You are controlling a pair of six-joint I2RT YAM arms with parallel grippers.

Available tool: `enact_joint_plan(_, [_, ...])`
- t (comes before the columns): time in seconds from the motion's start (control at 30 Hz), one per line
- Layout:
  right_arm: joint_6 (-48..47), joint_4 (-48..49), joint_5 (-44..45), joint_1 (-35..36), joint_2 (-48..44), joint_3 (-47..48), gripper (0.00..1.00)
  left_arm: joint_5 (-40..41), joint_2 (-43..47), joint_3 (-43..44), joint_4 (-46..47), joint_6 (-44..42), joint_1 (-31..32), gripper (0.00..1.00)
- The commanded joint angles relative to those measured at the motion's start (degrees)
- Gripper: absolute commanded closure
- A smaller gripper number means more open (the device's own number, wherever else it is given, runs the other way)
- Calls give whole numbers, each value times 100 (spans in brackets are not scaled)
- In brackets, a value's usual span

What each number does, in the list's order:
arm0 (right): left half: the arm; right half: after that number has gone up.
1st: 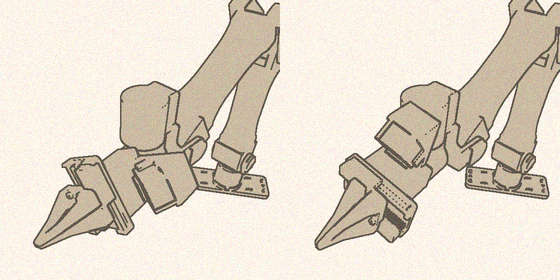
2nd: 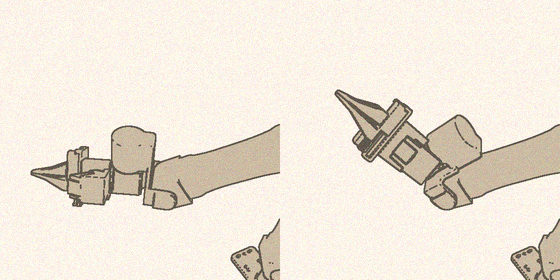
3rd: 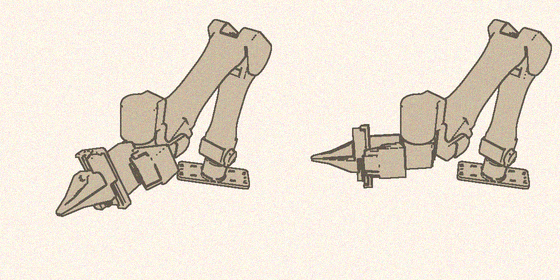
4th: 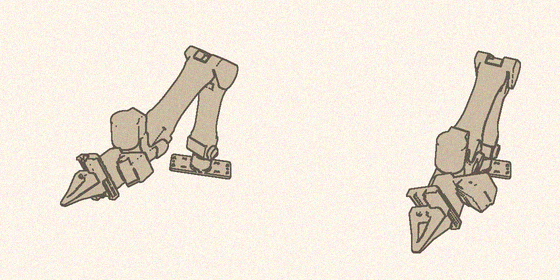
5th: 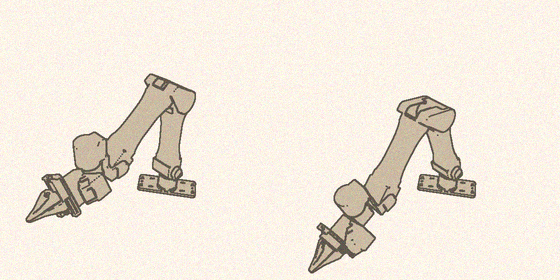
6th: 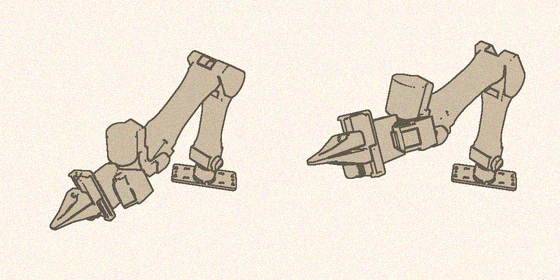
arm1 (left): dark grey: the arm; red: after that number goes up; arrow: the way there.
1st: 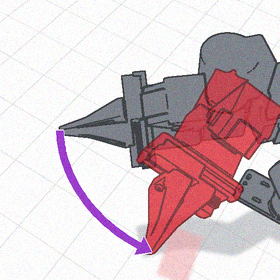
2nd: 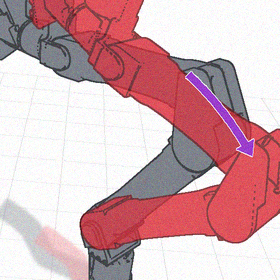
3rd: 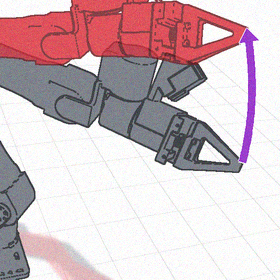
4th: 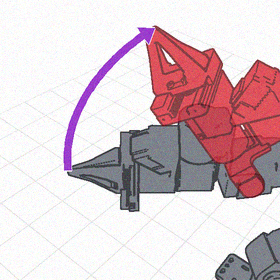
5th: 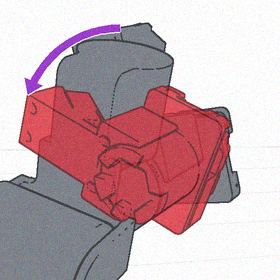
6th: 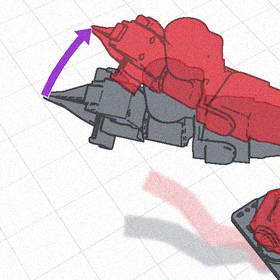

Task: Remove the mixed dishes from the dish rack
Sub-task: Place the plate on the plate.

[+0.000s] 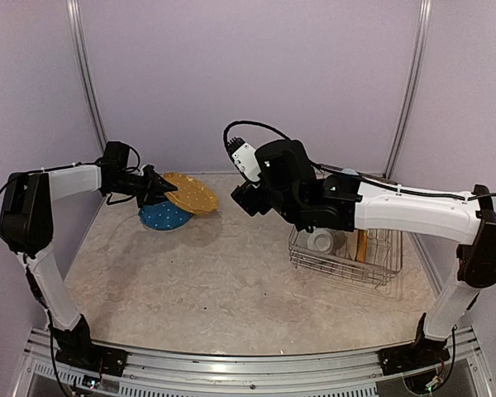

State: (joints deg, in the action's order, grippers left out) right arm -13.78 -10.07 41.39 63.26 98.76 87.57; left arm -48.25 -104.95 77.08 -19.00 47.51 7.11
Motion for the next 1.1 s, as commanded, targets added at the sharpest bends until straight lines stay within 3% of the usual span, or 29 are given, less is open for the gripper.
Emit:
enact_joint_plan(0.0, [610, 36, -168, -145, -312, -395, 2, -258, 400, 127, 485, -434, -326, 100])
enact_joint_plan(0.2, [765, 95, -236, -190, -733, -703, 2, -222, 127, 470, -11, -719, -791, 100])
enact_joint_plan(0.47, [924, 267, -351, -292, -1229, -1099, 2, -288, -103, 507, 2, -633, -1280, 100])
enact_joint_plan(1.07, [1190, 502, -666, -481, -1741, -1526, 1, -628, -564, 460, 338, -283, -1355, 100])
